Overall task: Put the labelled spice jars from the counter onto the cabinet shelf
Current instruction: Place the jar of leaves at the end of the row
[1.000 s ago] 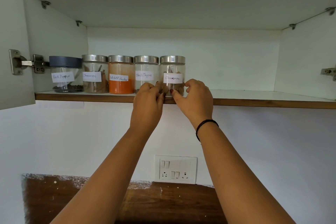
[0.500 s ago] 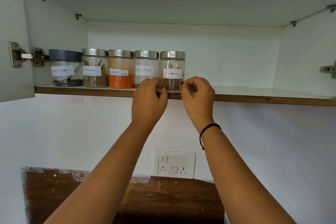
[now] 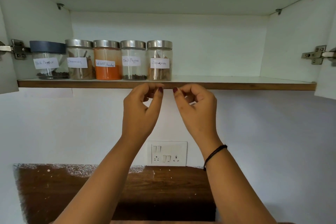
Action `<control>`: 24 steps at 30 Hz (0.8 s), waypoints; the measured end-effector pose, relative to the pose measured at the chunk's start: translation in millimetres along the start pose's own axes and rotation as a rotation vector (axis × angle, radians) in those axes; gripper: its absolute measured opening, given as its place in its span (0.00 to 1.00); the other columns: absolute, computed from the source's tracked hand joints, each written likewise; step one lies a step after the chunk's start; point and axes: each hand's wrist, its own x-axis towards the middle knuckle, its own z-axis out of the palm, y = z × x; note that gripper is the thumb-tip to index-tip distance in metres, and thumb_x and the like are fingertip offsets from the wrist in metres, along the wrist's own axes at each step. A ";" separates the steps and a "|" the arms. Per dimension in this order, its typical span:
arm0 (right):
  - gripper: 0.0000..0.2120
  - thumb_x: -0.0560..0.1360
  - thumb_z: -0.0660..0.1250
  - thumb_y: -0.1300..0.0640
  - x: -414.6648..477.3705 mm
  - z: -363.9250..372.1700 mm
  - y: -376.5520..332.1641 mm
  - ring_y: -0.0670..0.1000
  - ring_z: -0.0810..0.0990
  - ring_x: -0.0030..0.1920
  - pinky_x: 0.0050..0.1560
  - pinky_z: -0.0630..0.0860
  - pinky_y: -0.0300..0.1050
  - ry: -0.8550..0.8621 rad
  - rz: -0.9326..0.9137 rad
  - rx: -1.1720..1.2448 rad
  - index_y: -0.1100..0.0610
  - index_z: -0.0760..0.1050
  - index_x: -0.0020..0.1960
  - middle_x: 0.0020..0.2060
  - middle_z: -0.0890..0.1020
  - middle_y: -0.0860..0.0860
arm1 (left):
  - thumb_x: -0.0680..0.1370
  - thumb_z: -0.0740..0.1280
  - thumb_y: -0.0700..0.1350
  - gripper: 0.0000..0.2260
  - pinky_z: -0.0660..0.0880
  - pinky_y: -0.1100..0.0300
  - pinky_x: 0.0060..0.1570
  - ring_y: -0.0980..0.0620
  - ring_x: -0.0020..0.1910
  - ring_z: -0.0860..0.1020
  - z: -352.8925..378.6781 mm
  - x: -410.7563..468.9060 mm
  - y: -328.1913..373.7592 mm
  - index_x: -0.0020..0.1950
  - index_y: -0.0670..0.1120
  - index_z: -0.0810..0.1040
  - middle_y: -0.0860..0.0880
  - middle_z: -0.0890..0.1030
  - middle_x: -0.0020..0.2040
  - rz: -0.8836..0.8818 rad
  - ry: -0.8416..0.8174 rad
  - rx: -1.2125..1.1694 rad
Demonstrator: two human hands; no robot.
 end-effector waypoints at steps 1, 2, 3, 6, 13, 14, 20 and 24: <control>0.03 0.75 0.70 0.59 -7.0 -3.6 0.3 0.43 0.77 0.37 0.37 0.73 0.29 0.002 0.011 0.009 0.56 0.81 0.43 0.35 0.79 0.44 | 0.80 0.65 0.46 0.08 0.79 0.62 0.51 0.56 0.50 0.81 0.9 -5.5 1.9 0.56 0.51 0.81 0.55 0.83 0.49 -0.008 -0.009 -0.012; 0.03 0.76 0.70 0.59 -13.6 -6.8 0.9 0.44 0.77 0.38 0.38 0.74 0.29 0.004 0.026 0.019 0.55 0.81 0.43 0.35 0.80 0.44 | 0.80 0.65 0.47 0.08 0.79 0.63 0.51 0.56 0.51 0.81 2.0 -11.0 3.8 0.56 0.51 0.82 0.55 0.83 0.50 -0.021 -0.021 -0.021; 0.03 0.76 0.70 0.58 -19.4 -9.8 1.3 0.44 0.78 0.38 0.39 0.74 0.29 0.002 0.045 0.028 0.55 0.81 0.42 0.35 0.80 0.44 | 0.80 0.65 0.48 0.08 0.79 0.65 0.51 0.57 0.51 0.81 3.0 -16.6 5.6 0.56 0.52 0.81 0.56 0.83 0.50 -0.035 -0.034 -0.024; 0.03 0.76 0.70 0.57 -35.5 -18.3 2.4 0.46 0.80 0.40 0.40 0.77 0.32 -0.024 0.091 0.045 0.54 0.81 0.43 0.36 0.81 0.44 | 0.80 0.64 0.49 0.09 0.77 0.68 0.53 0.59 0.52 0.80 5.2 -34.1 8.7 0.56 0.52 0.82 0.57 0.83 0.51 -0.070 -0.072 -0.042; 0.04 0.76 0.70 0.58 -79.8 -39.8 7.2 0.49 0.82 0.41 0.40 0.80 0.37 -0.102 0.118 0.048 0.56 0.81 0.44 0.38 0.83 0.49 | 0.81 0.65 0.46 0.09 0.80 0.53 0.56 0.53 0.54 0.82 4.6 -92.1 4.5 0.56 0.48 0.83 0.53 0.84 0.51 -0.254 -0.117 -0.139; 0.03 0.76 0.70 0.58 -87.2 -43.1 9.0 0.49 0.82 0.41 0.40 0.81 0.40 -0.116 0.121 0.045 0.56 0.81 0.44 0.38 0.83 0.49 | 0.80 0.64 0.47 0.09 0.80 0.51 0.56 0.53 0.54 0.82 3.9 -101.5 3.0 0.56 0.48 0.83 0.53 0.84 0.51 -0.284 -0.131 -0.144; 0.06 0.76 0.70 0.57 -134.2 -57.3 21.9 0.52 0.82 0.40 0.40 0.81 0.50 -0.152 0.215 0.044 0.59 0.81 0.43 0.38 0.83 0.51 | 0.81 0.65 0.43 0.07 0.79 0.51 0.57 0.54 0.54 0.82 1.0 -155.3 -5.3 0.54 0.51 0.82 0.54 0.85 0.50 -0.427 -0.172 -0.157; 0.04 0.76 0.70 0.60 -166.3 -66.7 31.8 0.53 0.82 0.39 0.40 0.81 0.54 -0.197 0.263 0.072 0.61 0.81 0.44 0.37 0.83 0.53 | 0.81 0.65 0.41 0.07 0.79 0.45 0.56 0.51 0.54 0.82 0.7 -191.8 -13.8 0.56 0.46 0.82 0.51 0.85 0.50 -0.434 -0.238 -0.152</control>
